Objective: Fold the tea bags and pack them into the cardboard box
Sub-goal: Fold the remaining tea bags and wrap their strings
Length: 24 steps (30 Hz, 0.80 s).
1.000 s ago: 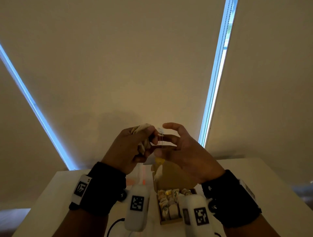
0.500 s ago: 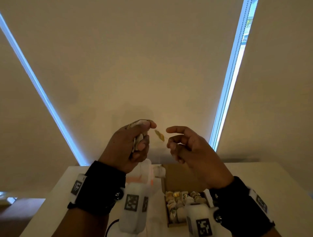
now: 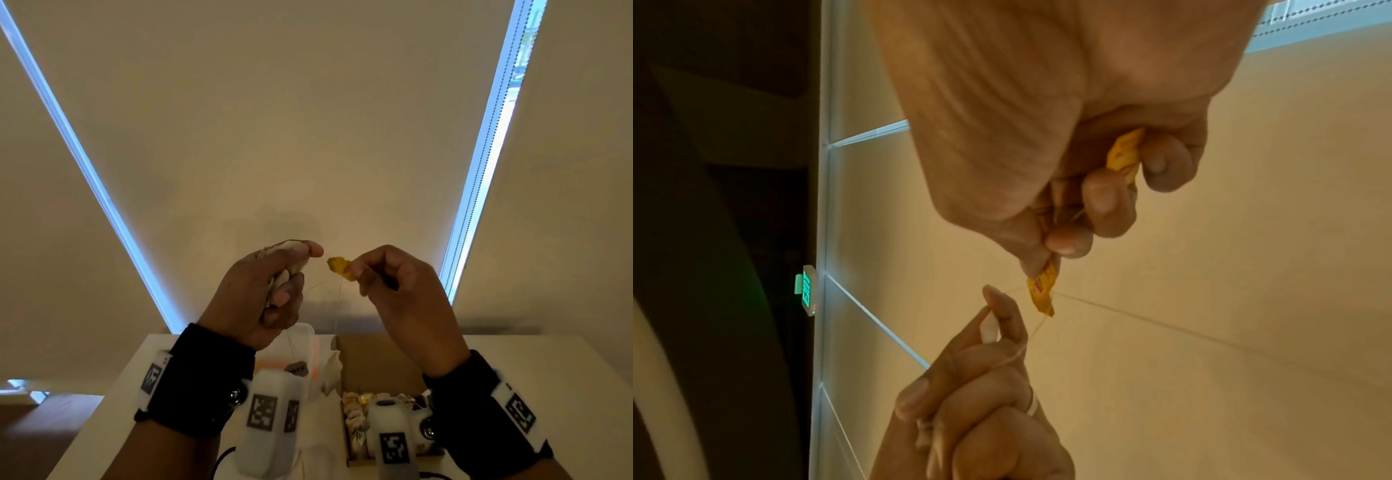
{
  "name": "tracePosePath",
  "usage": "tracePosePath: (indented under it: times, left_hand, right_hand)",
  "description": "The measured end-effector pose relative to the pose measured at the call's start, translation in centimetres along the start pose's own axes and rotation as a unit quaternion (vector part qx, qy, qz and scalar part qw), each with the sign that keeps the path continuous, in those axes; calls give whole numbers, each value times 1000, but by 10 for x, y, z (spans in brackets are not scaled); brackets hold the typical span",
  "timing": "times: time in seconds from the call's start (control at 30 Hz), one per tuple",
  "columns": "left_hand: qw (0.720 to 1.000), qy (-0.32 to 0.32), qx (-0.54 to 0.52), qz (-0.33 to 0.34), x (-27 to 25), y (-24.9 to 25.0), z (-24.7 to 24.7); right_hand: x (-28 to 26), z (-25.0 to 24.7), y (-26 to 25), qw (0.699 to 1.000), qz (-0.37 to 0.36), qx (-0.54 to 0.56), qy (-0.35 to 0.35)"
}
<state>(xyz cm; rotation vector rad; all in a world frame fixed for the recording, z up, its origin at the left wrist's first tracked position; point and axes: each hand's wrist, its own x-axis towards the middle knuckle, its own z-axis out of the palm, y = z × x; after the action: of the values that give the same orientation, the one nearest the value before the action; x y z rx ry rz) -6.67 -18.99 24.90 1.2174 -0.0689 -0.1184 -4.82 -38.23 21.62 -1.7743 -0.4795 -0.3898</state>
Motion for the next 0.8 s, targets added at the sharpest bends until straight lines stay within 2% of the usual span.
tracePosePath:
  times: [0.2, 0.33, 0.5, 0.63, 0.8]
  left_hand:
    - [996, 42, -34, -69, 6, -9, -6]
    - [993, 57, -41, -95, 10, -14, -11]
    - [993, 92, -31, -73, 15, -15, -19]
    - [987, 122, -92, -43, 19, -17, -32]
    - [977, 158, -142, -6, 22, -16, -38]
  right_hand:
    - [8, -5, 0, 994, -63, -4, 86]
    - [10, -1, -1, 988, -114, -2, 103]
    - [9, -1, -1, 996, -14, 76, 46]
    - [12, -13, -5, 991, 67, 116, -10]
    - [10, -18, -5, 996, 46, 76, -10]
